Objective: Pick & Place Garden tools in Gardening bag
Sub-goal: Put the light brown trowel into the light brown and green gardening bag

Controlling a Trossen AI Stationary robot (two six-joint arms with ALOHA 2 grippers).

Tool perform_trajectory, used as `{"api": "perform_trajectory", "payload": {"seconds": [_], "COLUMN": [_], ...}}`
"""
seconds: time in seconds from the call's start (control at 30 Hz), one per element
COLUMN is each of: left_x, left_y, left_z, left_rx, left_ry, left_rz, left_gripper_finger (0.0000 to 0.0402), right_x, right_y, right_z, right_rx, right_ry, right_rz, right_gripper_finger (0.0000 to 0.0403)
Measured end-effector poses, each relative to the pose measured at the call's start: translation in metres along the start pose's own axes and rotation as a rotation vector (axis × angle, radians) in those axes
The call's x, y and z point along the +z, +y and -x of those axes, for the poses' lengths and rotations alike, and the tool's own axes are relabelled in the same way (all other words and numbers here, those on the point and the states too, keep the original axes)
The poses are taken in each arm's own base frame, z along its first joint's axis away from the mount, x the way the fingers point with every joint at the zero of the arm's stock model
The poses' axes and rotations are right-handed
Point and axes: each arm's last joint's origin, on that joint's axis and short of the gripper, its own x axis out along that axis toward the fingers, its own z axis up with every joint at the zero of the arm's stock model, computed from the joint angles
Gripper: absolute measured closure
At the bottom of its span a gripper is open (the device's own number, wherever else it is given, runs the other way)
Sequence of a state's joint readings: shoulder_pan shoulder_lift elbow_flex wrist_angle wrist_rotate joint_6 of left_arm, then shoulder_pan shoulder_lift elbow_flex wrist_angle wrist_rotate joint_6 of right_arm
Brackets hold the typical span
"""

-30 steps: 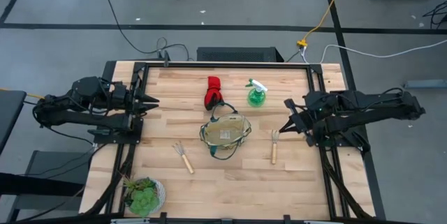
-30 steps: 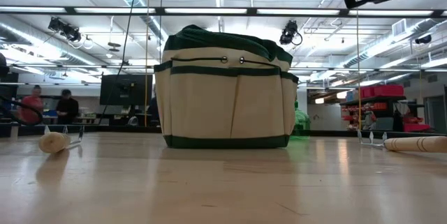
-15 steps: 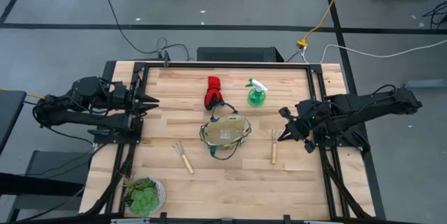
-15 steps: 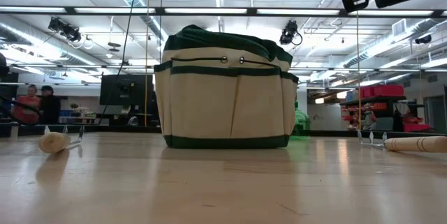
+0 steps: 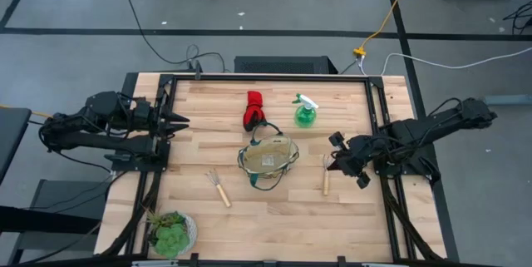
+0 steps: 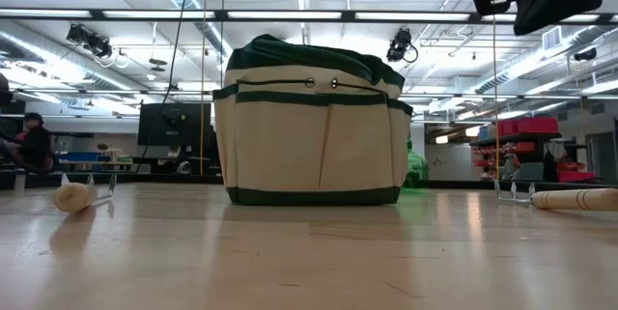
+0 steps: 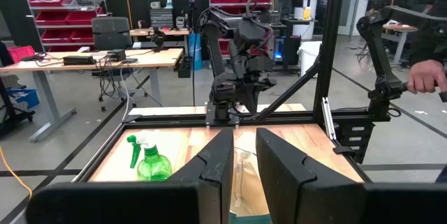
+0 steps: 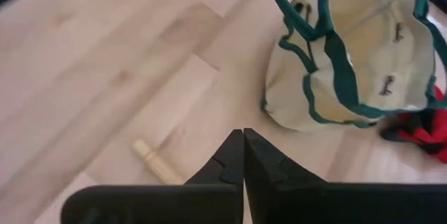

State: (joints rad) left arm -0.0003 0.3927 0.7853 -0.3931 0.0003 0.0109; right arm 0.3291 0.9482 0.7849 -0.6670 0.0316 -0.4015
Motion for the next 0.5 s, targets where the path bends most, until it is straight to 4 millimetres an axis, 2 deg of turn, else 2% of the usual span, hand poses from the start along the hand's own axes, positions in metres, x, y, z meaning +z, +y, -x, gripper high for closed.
{"api": "perform_trajectory", "payload": {"seconds": [0.27, 0.5], "left_x": [0.0, 0.0], "left_y": [0.0, 0.0], "left_z": [0.0, 0.0], "left_rx": [0.0, 0.0], "left_ry": [0.0, 0.0], "left_rz": [0.0, 0.0], "left_gripper_finger": [0.033, 0.033], "right_x": [0.004, 0.005], "right_y": [0.009, 0.013], "right_z": [-0.008, -0.015], "right_rx": [0.026, 0.008], "right_ry": [0.026, 0.066], "right_rz": [0.041, -0.013], "right_gripper_finger": [0.0398, 0.0398]}}
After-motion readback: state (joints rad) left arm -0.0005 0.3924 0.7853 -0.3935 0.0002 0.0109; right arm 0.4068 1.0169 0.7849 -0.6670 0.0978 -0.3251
